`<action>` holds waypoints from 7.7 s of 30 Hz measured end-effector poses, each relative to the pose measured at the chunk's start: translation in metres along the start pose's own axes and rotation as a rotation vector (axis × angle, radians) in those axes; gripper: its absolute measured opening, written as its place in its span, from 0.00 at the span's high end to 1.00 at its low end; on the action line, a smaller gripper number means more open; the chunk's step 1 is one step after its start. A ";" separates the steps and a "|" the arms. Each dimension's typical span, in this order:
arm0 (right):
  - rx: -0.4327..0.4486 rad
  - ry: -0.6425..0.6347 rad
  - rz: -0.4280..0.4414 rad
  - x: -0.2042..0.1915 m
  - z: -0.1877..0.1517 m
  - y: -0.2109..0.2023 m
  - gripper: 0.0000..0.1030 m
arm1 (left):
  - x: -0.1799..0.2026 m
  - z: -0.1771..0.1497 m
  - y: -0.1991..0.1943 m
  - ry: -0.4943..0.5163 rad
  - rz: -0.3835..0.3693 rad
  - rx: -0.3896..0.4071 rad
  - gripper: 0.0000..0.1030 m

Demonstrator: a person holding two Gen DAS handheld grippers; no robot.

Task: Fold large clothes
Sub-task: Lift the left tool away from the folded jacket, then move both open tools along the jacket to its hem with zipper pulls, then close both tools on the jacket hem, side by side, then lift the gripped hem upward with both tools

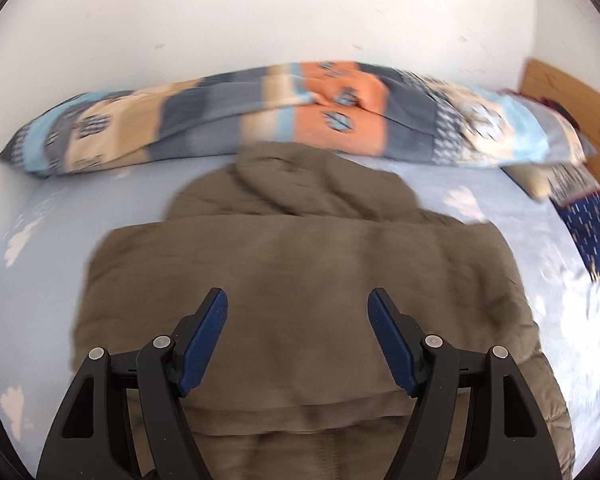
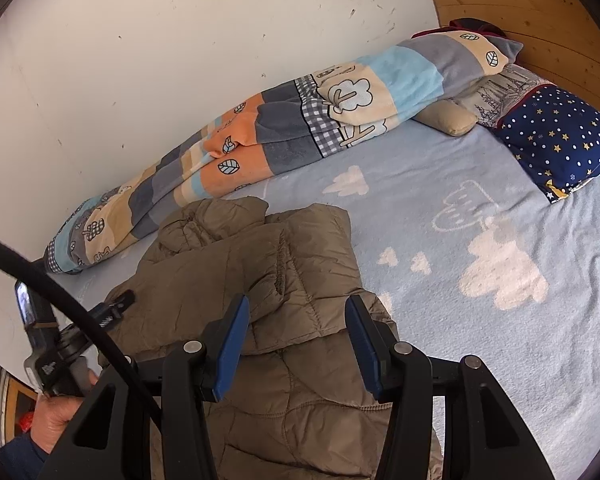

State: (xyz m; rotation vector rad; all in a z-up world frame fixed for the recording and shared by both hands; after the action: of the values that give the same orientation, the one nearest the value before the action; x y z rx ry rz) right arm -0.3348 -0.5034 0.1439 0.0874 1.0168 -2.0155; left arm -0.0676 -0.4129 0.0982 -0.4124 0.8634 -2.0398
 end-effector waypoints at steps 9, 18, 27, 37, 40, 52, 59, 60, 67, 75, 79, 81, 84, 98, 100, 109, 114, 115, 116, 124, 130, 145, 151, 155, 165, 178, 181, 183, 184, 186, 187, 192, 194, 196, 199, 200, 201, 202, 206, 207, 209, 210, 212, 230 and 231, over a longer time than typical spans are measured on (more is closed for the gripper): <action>-0.059 -0.061 0.021 -0.016 -0.007 0.042 0.59 | 0.016 -0.011 0.005 0.033 -0.007 -0.019 0.30; -0.090 -0.199 0.034 -0.057 0.004 0.100 0.62 | -0.088 -0.002 0.007 -0.085 0.082 -0.025 0.30; -0.249 -0.287 -0.095 -0.062 0.015 0.189 0.64 | -0.148 -0.034 0.044 -0.167 0.093 -0.111 0.27; -0.300 -0.277 -0.136 -0.048 0.007 0.192 0.53 | -0.146 -0.034 0.014 -0.165 0.064 -0.090 0.27; -0.245 -0.319 -0.114 -0.061 0.002 0.155 0.53 | -0.145 -0.042 -0.023 -0.130 0.055 -0.042 0.27; -0.230 -0.271 -0.041 -0.064 -0.074 0.041 0.53 | -0.139 -0.122 -0.126 -0.024 0.039 -0.012 0.27; -0.271 -0.228 -0.080 -0.052 -0.100 0.038 0.53 | -0.143 -0.149 -0.105 -0.039 0.033 -0.073 0.27; -0.280 -0.236 -0.098 -0.050 -0.104 0.043 0.53 | -0.145 -0.151 -0.101 -0.043 0.032 -0.084 0.27; -0.354 -0.271 -0.149 -0.045 -0.120 0.077 0.53 | -0.162 -0.163 -0.074 -0.106 0.035 -0.169 0.27; -0.375 -0.320 -0.198 -0.044 -0.133 0.096 0.52 | -0.151 -0.175 -0.061 -0.063 0.060 -0.204 0.23; -0.360 -0.370 -0.228 -0.049 -0.141 0.101 0.51 | -0.147 -0.183 -0.060 -0.045 0.092 -0.187 0.21; -0.344 -0.389 -0.243 -0.053 -0.142 0.098 0.51 | -0.145 -0.183 -0.065 -0.040 0.101 -0.178 0.21; -0.308 -0.388 -0.234 -0.061 -0.142 0.077 0.51 | -0.143 -0.186 -0.083 -0.066 0.068 -0.164 0.21; -0.166 -0.593 -0.297 -0.038 -0.198 -0.043 0.50 | -0.147 -0.256 -0.174 -0.064 0.058 -0.115 0.21; -0.167 -0.572 -0.295 -0.027 -0.206 -0.056 0.50 | -0.152 -0.270 -0.180 -0.071 0.069 -0.122 0.21; -0.194 -0.608 -0.285 -0.023 -0.240 -0.069 0.50 | -0.155 -0.294 -0.179 -0.067 0.108 -0.136 0.19; -0.214 -0.650 -0.317 -0.020 -0.259 -0.063 0.50 | -0.154 -0.298 -0.175 -0.054 0.119 -0.143 0.18; -0.215 -0.662 -0.326 -0.020 -0.262 -0.061 0.50 | -0.154 -0.298 -0.174 -0.058 0.118 -0.143 0.18; -0.213 -0.670 -0.329 -0.019 -0.263 -0.061 0.49 | -0.154 -0.298 -0.174 -0.060 0.119 -0.143 0.18; -0.215 -0.698 -0.353 -0.020 -0.268 -0.054 0.48 | -0.155 -0.299 -0.175 -0.055 0.107 -0.136 0.17; -0.220 -0.694 -0.354 -0.022 -0.266 -0.052 0.48 | -0.156 -0.298 -0.177 -0.058 0.101 -0.124 0.17; -0.208 -0.669 -0.326 -0.024 -0.260 -0.055 0.48 | -0.157 -0.292 -0.178 -0.077 0.100 -0.101 0.17; -0.194 -0.633 -0.295 -0.023 -0.251 -0.059 0.46 | -0.159 -0.291 -0.179 -0.090 0.092 -0.094 0.17; -0.184 -0.582 -0.294 -0.014 -0.240 -0.061 0.45 | -0.163 -0.286 -0.182 -0.093 0.100 -0.077 0.17; -0.143 -0.443 -0.353 0.024 -0.208 -0.071 0.44 | -0.198 -0.281 -0.186 -0.198 0.136 -0.064 0.17; -0.273 0.183 -0.003 0.145 -0.170 -0.077 0.26 | -0.276 -0.297 -0.179 -0.550 -0.157 -0.233 0.17; -0.318 0.226 0.055 0.145 -0.179 -0.071 0.26 | -0.283 -0.302 -0.176 -0.595 -0.212 -0.260 0.17; -0.340 0.237 0.077 0.142 -0.183 -0.067 0.26 | -0.285 -0.305 -0.174 -0.593 -0.217 -0.278 0.17; -0.356 0.241 0.091 0.139 -0.186 -0.065 0.26 | -0.285 -0.306 -0.173 -0.592 -0.223 -0.283 0.17; -0.377 0.241 0.092 0.134 -0.191 -0.061 0.26 | -0.287 -0.309 -0.171 -0.601 -0.242 -0.290 0.17; -0.387 0.240 0.092 0.133 -0.192 -0.059 0.26 | -0.288 -0.311 -0.170 -0.606 -0.251 -0.292 0.17; -0.426 0.237 0.096 0.129 -0.198 -0.049 0.26 | -0.282 -0.313 -0.168 -0.586 -0.277 -0.302 0.17; -0.430 0.235 0.100 0.127 -0.198 -0.045 0.25 | -0.275 -0.313 -0.167 -0.561 -0.300 -0.303 0.17; -0.434 0.228 0.105 0.125 -0.200 -0.043 0.25 | -0.266 -0.313 -0.168 -0.531 -0.346 -0.309 0.17; -0.440 0.231 0.124 0.124 -0.202 -0.042 0.25 | -0.245 -0.310 -0.168 -0.453 -0.411 -0.317 0.17; -0.446 0.231 0.133 0.124 -0.203 -0.041 0.25 | -0.240 -0.311 -0.168 -0.440 -0.433 -0.321 0.17; -0.450 0.229 0.137 0.122 -0.204 -0.040 0.25 | -0.235 -0.311 -0.168 -0.422 -0.438 -0.320 0.17; -0.456 0.223 0.144 0.121 -0.205 -0.039 0.25 | -0.233 -0.311 -0.168 -0.405 -0.429 -0.320 0.17; -0.471 0.207 0.154 0.118 -0.209 -0.036 0.24 | -0.234 -0.315 -0.160 -0.458 -0.446 -0.314 0.16; -0.473 0.211 0.154 0.118 -0.210 -0.034 0.24 | -0.233 -0.317 -0.156 -0.472 -0.450 -0.311 0.11; -0.472 0.216 0.157 0.119 -0.211 -0.031 0.24 | -0.226 -0.315 -0.155 -0.454 -0.442 -0.300 0.05; -0.470 0.214 0.156 0.118 -0.210 -0.030 0.24 | -0.221 -0.315 -0.155 -0.427 -0.426 -0.298 0.02; -0.463 0.212 0.152 0.116 -0.211 -0.030 0.25 | -0.208 -0.315 -0.158 -0.348 -0.370 -0.291 0.01; -0.416 0.127 0.113 0.107 -0.216 -0.035 0.44 | -0.185 -0.320 -0.163 -0.244 -0.165 -0.201 0.04; -0.412 0.120 0.107 0.106 -0.217 -0.035 0.43 | -0.186 -0.320 -0.164 -0.245 -0.166 -0.203 0.03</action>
State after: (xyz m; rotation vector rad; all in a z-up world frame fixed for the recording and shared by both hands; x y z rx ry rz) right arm -0.4902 -0.4142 -0.0215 0.0409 1.4521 -1.6851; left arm -0.2387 -0.0616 -0.0070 -0.8536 0.9107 -2.0033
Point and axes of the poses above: each gripper's, at about its wrist camera, not at the fingertips, and y roughly the way its jaws point, x to its right, z to its top, the point moved 2 cm from there along y, roughly the way its jaws point, and after that the axes turned 2 degrees about y, right-handed, at the moved point
